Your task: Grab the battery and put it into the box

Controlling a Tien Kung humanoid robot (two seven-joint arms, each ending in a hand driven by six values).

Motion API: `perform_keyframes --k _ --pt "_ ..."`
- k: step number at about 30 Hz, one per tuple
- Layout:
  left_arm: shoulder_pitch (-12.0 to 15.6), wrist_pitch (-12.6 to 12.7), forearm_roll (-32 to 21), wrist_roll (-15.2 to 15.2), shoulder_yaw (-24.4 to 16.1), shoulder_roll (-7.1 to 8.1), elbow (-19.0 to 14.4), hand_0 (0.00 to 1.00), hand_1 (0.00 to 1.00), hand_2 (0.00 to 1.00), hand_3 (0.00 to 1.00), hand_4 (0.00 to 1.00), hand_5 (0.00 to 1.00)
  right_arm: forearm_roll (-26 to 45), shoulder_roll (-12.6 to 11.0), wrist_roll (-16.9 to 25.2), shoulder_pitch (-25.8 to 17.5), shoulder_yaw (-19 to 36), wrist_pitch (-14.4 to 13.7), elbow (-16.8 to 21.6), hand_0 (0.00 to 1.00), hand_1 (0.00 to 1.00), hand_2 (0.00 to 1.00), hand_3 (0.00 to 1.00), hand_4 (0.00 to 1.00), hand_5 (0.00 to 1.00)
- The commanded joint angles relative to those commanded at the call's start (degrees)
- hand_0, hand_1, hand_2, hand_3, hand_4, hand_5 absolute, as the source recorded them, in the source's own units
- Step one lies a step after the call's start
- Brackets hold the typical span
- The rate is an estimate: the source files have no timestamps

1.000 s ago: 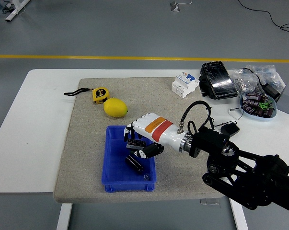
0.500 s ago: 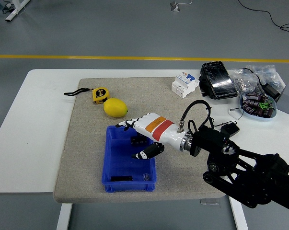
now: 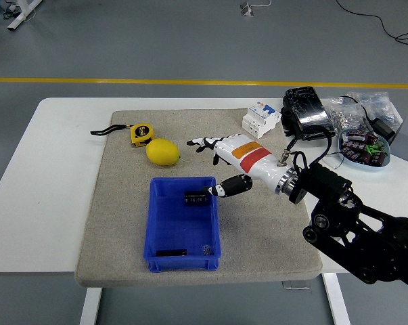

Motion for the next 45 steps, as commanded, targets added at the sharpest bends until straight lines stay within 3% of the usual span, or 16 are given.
perform_keyframes --k 4,8,9,14,15,20,21,26,27,32,33,36,42,45 --pt "0.14 0.00 -0.11 -0.05 0.01 -0.03 0.03 0.551 0.513 0.584 0.571 0.634 0.571 4.27 -1.07 -0.11 -2.39 3.30 -1.57 -1.03 0.343 0.467 0.728 0.882 0.923 0.286" --pt "0.32 -0.02 0.18 0.02 -0.23 -0.13 0.06 0.551 0.513 0.584 0.571 0.634 0.571 13.86 -0.91 -0.45 -5.32 5.53 -2.74 -1.10 0.343 0.467 0.728 0.882 0.923 0.286" --pt "0.34 -0.04 0.23 0.04 -0.27 -0.16 0.06 0.557 0.527 0.586 0.572 0.633 0.571 16.09 -0.84 -0.45 -6.04 6.24 -2.98 -0.92 0.457 0.567 0.732 0.856 0.963 0.405" --pt "0.39 -0.12 0.64 0.17 -0.49 -0.29 0.05 0.557 0.527 0.586 0.572 0.633 0.571 28.36 -1.20 0.37 -10.06 8.94 -3.11 0.63 0.457 0.567 0.732 0.856 0.963 0.405" --pt "0.40 -0.13 0.67 0.18 -0.48 -0.34 0.05 0.557 0.529 0.589 0.573 0.633 0.571 30.60 -1.36 -0.13 -10.99 9.57 -2.96 0.96 0.521 0.602 0.747 0.846 0.998 0.551" --pt "0.44 -0.14 0.52 0.11 -0.41 -0.47 0.04 0.557 0.529 0.589 0.573 0.633 0.571 42.38 -2.44 -1.82 -14.93 12.58 -0.64 2.33 0.521 0.602 0.747 0.846 0.998 0.551" --pt "0.44 -0.14 0.51 0.10 -0.41 -0.49 0.05 0.564 0.531 0.590 0.574 0.632 0.572 44.44 -2.57 -1.74 -15.50 13.03 -0.40 2.52 0.564 0.633 0.769 0.849 0.998 0.639" --pt "0.50 -0.21 0.69 0.14 -0.47 -0.60 0.04 0.564 0.531 0.590 0.574 0.632 0.572 53.35 -2.21 0.42 -19.37 16.75 0.13 3.15 0.564 0.633 0.769 0.849 0.998 0.639" --pt "0.51 -0.23 0.82 0.18 -0.53 -0.62 0.04 0.565 0.539 0.591 0.573 0.631 0.573 54.88 -2.01 0.91 -20.16 17.58 0.36 3.19 0.679 0.698 0.811 0.864 0.998 0.736" --pt "0.49 -0.31 1.22 0.27 -0.72 -0.63 0.03 0.565 0.539 0.591 0.573 0.631 0.573 57.33 -1.23 0.20 -23.42 21.78 1.25 3.50 0.679 0.698 0.811 0.864 0.998 0.736" --pt "0.44 -0.30 1.20 0.25 -0.69 -0.63 0.03 0.570 0.543 0.591 0.573 0.631 0.576 57.45 -1.11 -0.60 -23.95 22.71 1.03 3.70 0.728 0.739 0.823 0.866 0.998 0.761" --pt "0.30 -0.30 0.75 0.07 -0.34 -0.58 0.02 0.570 0.543 0.591 0.573 0.631 0.576 57.78 -0.87 -2.04 -25.28 25.23 -0.20 3.92 0.728 0.739 0.823 0.866 0.998 0.761" --pt "0.08 -0.29 0.53 -0.06 -0.16 -0.63 0.04 0.571 0.544 0.593 0.573 0.630 0.574 58.91 -0.09 -0.13 -27.61 28.58 -0.45 4.04 0.733 0.751 0.821 0.864 0.998 0.791" --pt "-0.02 -0.23 0.30 -0.16 -0.04 -0.70 0.06 0.570 0.546 0.592 0.572 0.630 0.575 58.68 0.34 1.24 -28.45 30.08 1.61 3.69 0.777 0.773 0.828 0.864 0.998 0.795"
